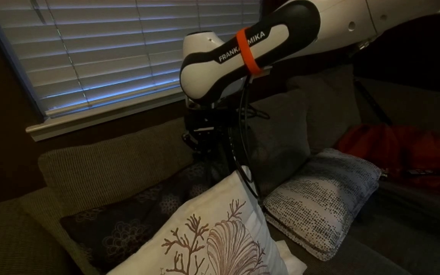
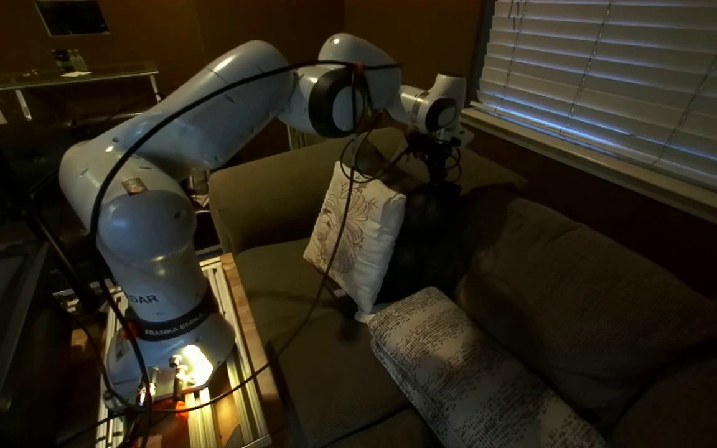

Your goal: Put the black pillow on top of the stacked pillows on the right.

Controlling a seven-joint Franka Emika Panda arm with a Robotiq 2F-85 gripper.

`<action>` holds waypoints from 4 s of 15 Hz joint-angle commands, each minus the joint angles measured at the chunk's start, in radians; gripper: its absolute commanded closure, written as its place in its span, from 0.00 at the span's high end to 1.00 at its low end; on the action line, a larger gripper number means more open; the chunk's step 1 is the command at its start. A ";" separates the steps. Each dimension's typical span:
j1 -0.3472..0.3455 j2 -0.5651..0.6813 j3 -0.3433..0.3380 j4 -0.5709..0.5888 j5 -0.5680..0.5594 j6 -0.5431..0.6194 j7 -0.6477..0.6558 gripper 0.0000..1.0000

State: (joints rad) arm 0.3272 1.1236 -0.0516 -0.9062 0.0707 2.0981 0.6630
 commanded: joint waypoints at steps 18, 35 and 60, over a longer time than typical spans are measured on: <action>0.251 -0.359 -0.269 -0.346 -0.177 0.056 0.230 0.01; 0.323 -0.714 -0.228 -0.713 -0.763 -0.003 0.740 0.01; 0.081 -0.858 0.047 -0.886 -0.895 -0.107 0.821 0.01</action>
State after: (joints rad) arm 0.4619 0.2876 -0.0684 -1.7801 -0.7805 2.0265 1.4620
